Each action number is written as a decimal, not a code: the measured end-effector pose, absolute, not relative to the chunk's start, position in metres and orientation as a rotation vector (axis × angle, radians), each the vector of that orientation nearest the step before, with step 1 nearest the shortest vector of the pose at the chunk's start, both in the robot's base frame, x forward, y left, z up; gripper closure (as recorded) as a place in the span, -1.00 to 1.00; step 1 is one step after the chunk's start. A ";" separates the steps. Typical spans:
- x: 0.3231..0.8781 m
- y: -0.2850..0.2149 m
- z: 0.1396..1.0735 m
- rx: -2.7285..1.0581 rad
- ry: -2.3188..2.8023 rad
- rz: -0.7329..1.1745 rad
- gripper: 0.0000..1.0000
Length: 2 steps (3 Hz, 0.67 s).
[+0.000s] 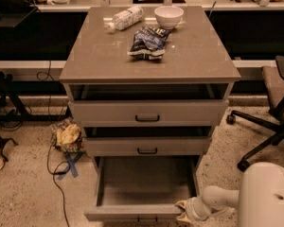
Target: Open bottom drawer
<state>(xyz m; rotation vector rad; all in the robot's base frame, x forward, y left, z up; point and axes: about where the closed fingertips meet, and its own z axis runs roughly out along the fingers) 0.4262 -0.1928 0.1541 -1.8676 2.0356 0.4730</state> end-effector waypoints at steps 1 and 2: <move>0.428 -0.190 0.158 -1.868 2.036 0.473 0.95; 0.428 -0.190 0.158 -1.868 2.036 0.473 0.50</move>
Offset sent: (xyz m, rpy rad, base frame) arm 0.0022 0.0031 0.0041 0.0000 0.0000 0.0000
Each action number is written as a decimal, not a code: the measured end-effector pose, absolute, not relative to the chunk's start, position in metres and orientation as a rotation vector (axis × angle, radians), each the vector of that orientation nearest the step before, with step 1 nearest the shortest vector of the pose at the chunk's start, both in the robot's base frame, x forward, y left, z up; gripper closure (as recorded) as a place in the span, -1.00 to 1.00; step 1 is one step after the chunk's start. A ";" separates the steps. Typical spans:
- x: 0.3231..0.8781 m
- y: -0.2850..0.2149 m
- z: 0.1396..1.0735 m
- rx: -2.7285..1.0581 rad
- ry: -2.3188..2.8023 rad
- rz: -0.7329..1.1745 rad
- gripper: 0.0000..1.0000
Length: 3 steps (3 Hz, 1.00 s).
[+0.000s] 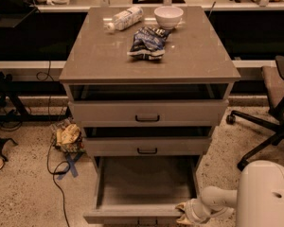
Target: Open bottom drawer
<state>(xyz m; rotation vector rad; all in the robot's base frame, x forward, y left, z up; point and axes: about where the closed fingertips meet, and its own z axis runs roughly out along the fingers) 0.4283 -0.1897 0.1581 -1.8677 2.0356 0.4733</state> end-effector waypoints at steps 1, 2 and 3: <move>0.427 -0.188 0.157 -1.869 2.035 0.478 0.04; 0.426 -0.187 0.156 -1.870 2.035 0.483 -0.43; 0.430 -0.185 0.164 -1.879 2.021 0.491 -0.88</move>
Offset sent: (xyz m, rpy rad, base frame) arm -0.0013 0.0013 -0.0010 0.0016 0.0026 0.0014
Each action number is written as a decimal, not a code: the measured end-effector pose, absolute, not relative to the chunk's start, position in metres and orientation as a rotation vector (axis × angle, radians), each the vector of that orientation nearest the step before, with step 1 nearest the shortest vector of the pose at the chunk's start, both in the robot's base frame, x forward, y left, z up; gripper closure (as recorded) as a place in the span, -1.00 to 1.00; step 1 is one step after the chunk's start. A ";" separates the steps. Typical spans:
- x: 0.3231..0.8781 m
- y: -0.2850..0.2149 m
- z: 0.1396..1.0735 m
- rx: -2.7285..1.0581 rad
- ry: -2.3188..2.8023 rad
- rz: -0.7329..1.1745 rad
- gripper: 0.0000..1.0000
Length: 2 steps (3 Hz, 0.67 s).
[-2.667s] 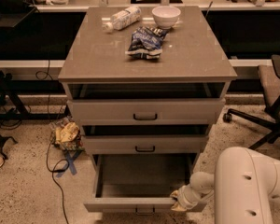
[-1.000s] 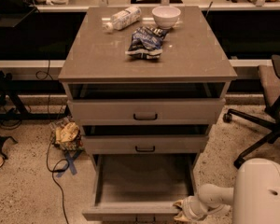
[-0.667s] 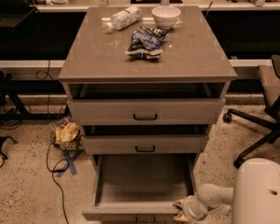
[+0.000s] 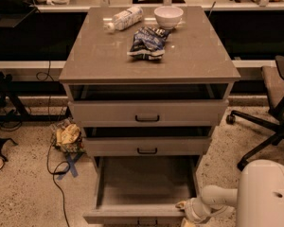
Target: Open bottom drawer
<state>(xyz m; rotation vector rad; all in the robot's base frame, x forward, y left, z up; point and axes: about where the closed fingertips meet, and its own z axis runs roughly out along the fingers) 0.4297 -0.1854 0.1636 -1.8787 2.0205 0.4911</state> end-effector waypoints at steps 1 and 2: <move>0.440 -0.190 0.202 -1.849 1.968 0.413 -1.00; 0.453 -0.201 0.266 -1.808 1.911 0.269 -1.00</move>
Offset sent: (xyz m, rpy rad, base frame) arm 0.0461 -0.0368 0.2123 -0.0405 -0.4184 -0.0658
